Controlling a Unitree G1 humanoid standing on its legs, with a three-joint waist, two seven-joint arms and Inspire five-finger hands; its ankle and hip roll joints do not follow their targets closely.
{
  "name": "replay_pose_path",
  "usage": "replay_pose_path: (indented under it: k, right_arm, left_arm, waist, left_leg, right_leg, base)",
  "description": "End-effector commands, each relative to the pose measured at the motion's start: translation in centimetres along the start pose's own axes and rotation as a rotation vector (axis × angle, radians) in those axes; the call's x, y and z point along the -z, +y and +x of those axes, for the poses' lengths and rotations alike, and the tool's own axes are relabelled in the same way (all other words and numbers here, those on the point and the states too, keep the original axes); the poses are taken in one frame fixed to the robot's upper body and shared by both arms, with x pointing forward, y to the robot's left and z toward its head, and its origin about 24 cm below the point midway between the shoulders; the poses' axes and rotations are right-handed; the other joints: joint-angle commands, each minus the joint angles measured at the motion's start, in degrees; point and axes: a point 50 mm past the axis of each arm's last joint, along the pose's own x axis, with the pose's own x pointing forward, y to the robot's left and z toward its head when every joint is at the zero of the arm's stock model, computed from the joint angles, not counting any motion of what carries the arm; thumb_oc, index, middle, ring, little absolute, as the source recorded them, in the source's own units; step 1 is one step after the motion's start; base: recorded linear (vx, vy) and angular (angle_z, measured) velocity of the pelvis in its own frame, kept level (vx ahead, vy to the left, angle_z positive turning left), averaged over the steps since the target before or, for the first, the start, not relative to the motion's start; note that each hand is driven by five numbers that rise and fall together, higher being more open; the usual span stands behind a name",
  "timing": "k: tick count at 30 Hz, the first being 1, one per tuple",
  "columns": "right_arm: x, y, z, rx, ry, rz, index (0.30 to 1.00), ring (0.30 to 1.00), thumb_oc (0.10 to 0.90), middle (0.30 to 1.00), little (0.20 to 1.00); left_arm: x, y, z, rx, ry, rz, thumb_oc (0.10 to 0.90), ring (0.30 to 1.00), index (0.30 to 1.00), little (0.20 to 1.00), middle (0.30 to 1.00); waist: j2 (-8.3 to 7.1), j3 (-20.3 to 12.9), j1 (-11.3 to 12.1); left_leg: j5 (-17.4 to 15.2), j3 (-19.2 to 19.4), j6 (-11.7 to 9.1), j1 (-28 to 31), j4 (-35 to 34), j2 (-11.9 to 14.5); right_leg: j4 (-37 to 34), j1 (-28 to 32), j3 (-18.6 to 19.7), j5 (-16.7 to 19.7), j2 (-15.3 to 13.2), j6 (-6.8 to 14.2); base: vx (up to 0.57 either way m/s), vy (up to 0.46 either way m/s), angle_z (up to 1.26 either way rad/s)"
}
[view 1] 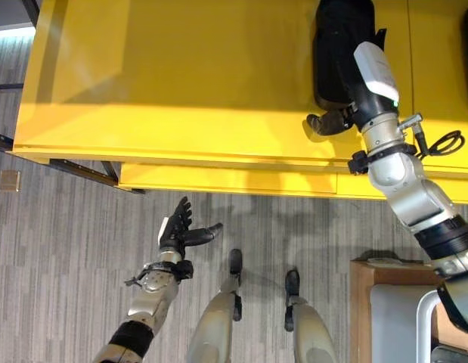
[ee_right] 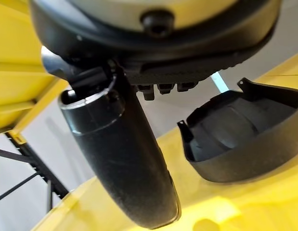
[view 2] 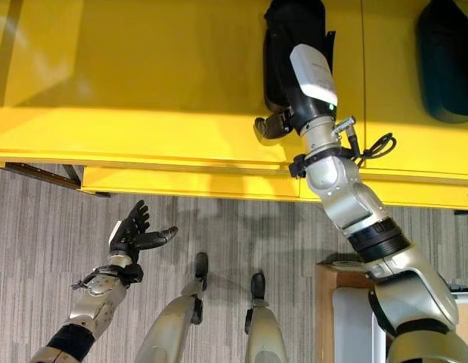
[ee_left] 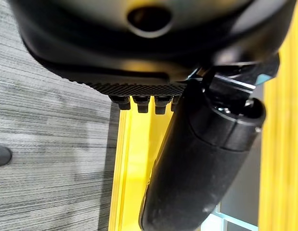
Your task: Move parts from the plastic box to the shelf.
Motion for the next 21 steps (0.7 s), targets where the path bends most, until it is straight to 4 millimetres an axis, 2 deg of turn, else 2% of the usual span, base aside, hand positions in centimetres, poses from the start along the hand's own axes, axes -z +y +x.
replay_pose_path:
  k: [1, 9, 13, 14, 15, 17, 18, 19, 21]
  right_arm:
    - [-2.7, -4.6, 0.6, 0.174, -0.183, -0.036, 1.0, 1.0, 0.9, 1.0, 1.0]
    - [-3.2, -4.5, -1.5, 0.18, -0.226, -0.039, 1.0, 1.0, 0.9, 1.0, 1.0]
    - [-2.2, -2.3, -5.3, 0.16, -0.174, 0.084, 1.0, 1.0, 0.9, 1.0, 1.0]
    - [-2.2, -2.3, -5.3, 0.16, -0.174, 0.084, 1.0, 1.0, 0.9, 1.0, 1.0]
    - [-1.3, 0.4, -9.5, 0.052, -0.09, 0.194, 1.0, 1.0, 0.9, 1.0, 1.0]
    - [-0.5, 1.8, -12.6, -0.035, -0.008, 0.236, 1.0, 1.0, 0.9, 1.0, 1.0]
    - [-0.5, 1.7, -12.7, -0.037, -0.006, 0.236, 1.0, 1.0, 0.9, 1.0, 1.0]
    - [-0.1, 2.1, -14.2, -0.046, 0.045, 0.298, 1.0, 1.0, 0.9, 1.0, 1.0]
    - [0.0, 2.2, -14.9, -0.053, 0.068, 0.312, 1.0, 1.0, 0.9, 1.0, 1.0]
  left_arm:
    - [-2.8, 1.2, -0.2, -0.01, -0.146, 0.015, 0.9, 1.0, 1.0, 1.0, 1.0]
    - [-2.5, 1.4, -0.4, -0.007, -0.136, 0.031, 0.9, 1.0, 1.0, 1.0, 1.0]
    - [-1.4, 1.3, -0.8, -0.017, -0.099, 0.03, 0.9, 1.0, 1.0, 1.0, 1.0]
    - [-1.4, 1.3, -0.8, -0.017, -0.099, 0.03, 0.9, 1.0, 1.0, 1.0, 1.0]
    - [-0.5, 1.4, -1.1, -0.018, -0.072, 0.033, 0.9, 1.0, 1.0, 1.0, 1.0]
    - [-0.1, 1.6, -1.6, -0.014, -0.064, 0.052, 0.9, 1.0, 1.0, 1.0, 1.0]
    - [0.0, 1.6, -1.6, -0.013, -0.061, 0.053, 0.9, 1.0, 1.0, 1.0, 1.0]
    - [0.0, 1.8, -1.9, -0.021, -0.067, 0.056, 0.9, 1.0, 1.0, 1.0, 1.0]
    - [0.3, 1.9, -2.0, -0.027, -0.056, 0.057, 0.9, 1.0, 1.0, 1.0, 1.0]
  waist:
    - [-3.75, -4.32, -0.76]
    - [-4.01, -6.02, -1.31]
    - [-3.79, -7.83, -2.47]
    - [-3.79, -7.83, -2.47]
    - [-3.61, -9.92, -4.1]
    - [-3.29, -11.65, -5.62]
    - [-3.3, -11.73, -5.43]
    - [-3.1, -12.71, -6.54]
    - [-2.97, -13.4, -6.97]
  left_leg:
    - [-5.02, 1.45, -4.33, 2.69, 4.12, 5.46]
    - [-4.73, 1.54, -4.7, 4.92, 2.95, 6.09]
    - [-4.36, 2.29, -5.07, 7.71, 1.51, 6.7]
    - [-4.36, 2.29, -5.07, 7.71, 1.51, 6.7]
    - [-3.62, 3.48, -5.31, 10.54, -0.62, 7.48]
    - [-2.87, 4.77, -5.68, 12.91, -2.25, 8.29]
    - [-2.79, 4.89, -5.7, 13.15, -2.47, 8.31]
    - [-2.22, 5.57, -6.07, 14.37, -3.54, 8.81]
    - [-1.62, 6.07, -6.32, 15.38, -4.65, 9.27]
  right_leg:
    - [-3.34, 2.43, 2.15, 7.05, -4.37, 0.91]
    - [-3.76, 4.02, 2.25, 6.77, -3.82, 0.82]
    - [-4.9, 5.83, 2.6, 7.1, -3.25, 1.04]
    - [-4.9, 5.83, 2.6, 7.1, -3.25, 1.04]
    - [-6.49, 7.14, 3.66, 8.05, -2.55, 1.48]
    - [-7.47, 8.17, 4.47, 8.64, -1.98, 1.81]
    - [-7.56, 8.27, 4.56, 8.68, -1.95, 1.8]
    - [-7.86, 8.71, 4.95, 8.75, -1.53, 1.96]
    - [-8.09, 9.06, 5.28, 8.76, -1.28, 1.95]
  base:
    - [-0.02, -0.032, 0.02]
    - [0.0, -0.012, -0.02]
    - [0.01, -0.024, -0.11]
    - [0.01, -0.031, -0.25]
    - [0.02, -0.04, -0.28]
    - [0.01, -0.031, -0.11]
    - [-0.02, -0.022, -0.3]
    - [-0.01, -0.017, -0.51]
    - [-0.02, -0.032, -0.38]
